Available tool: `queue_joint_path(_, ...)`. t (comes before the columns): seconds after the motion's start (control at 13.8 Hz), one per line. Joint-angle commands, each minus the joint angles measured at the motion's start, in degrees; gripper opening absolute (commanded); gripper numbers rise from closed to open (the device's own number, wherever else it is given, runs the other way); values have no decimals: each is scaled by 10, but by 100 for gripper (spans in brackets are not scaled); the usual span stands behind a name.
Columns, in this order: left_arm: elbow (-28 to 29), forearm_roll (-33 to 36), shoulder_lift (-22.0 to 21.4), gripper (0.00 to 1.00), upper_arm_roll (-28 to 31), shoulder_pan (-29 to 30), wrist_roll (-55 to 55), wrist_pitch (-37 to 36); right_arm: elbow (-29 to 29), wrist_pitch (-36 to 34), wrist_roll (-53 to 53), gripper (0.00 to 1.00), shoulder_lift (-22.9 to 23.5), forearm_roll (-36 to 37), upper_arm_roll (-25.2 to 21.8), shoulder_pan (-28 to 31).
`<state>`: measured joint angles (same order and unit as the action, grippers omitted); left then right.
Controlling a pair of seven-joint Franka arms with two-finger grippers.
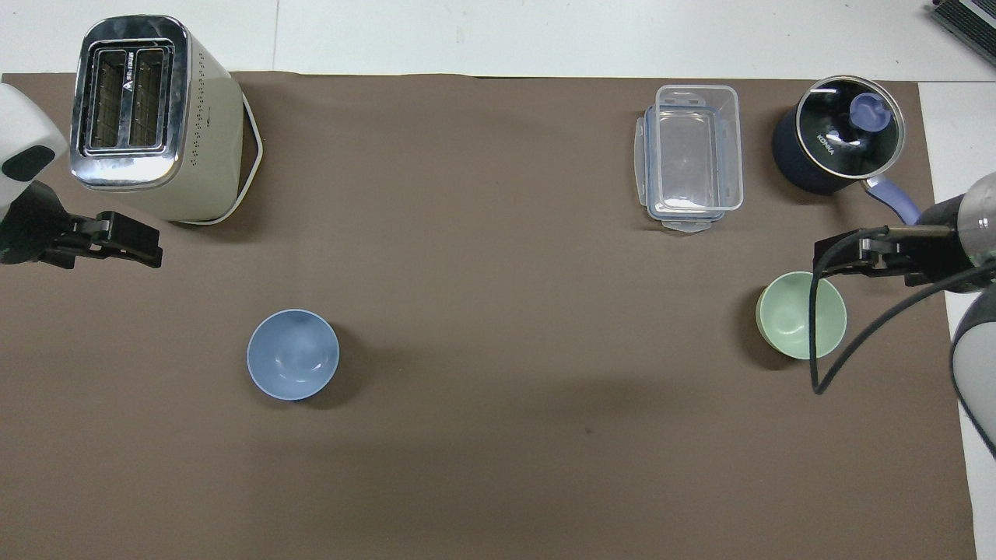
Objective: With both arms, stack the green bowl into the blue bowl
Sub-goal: 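Move the left gripper toward the blue bowl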
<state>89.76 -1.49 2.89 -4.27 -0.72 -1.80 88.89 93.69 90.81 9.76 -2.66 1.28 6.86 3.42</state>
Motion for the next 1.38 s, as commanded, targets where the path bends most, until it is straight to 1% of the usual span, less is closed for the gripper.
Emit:
queue_joint_path(0.0, -8, 8, 4, 100, 1, -5, -7, -15, 20, 16, 4, 100, -16, -11, 1, 8)
queue_joint_path(0.22, -6, 6, 3, 100, 1, -3, -11, -14, -2, 8, 12, 100, -3, -9, 0, 9)
queue_joint_path(0.36, -3, 6, 2, 100, 1, -3, -12, -11, -5, 6, 13, 100, -1, -8, 0, 8)
queue_joint_path(0.44, 7, 6, -5, 100, 1, -5, -14, -8, -15, 1, 13, 100, 0, -7, 1, 8)
queue_joint_path(0.65, 39, 6, -22, 100, 1, -3, -9, 10, -56, -27, 13, 100, 27, -2, 1, 1)
queue_joint_path(0.87, 81, 6, -45, 100, 1, -3, -8, 47, -65, -32, 36, 100, 35, 0, 1, 1)
queue_joint_path(1.09, 107, 6, -54, 100, 1, -3, -8, 58, -73, -37, 39, 100, 40, 0, 1, 2)
queue_joint_path(1.31, 126, 5, -58, 100, 1, -3, 2, 84, -72, -33, 40, 100, 40, -2, 2, 1)
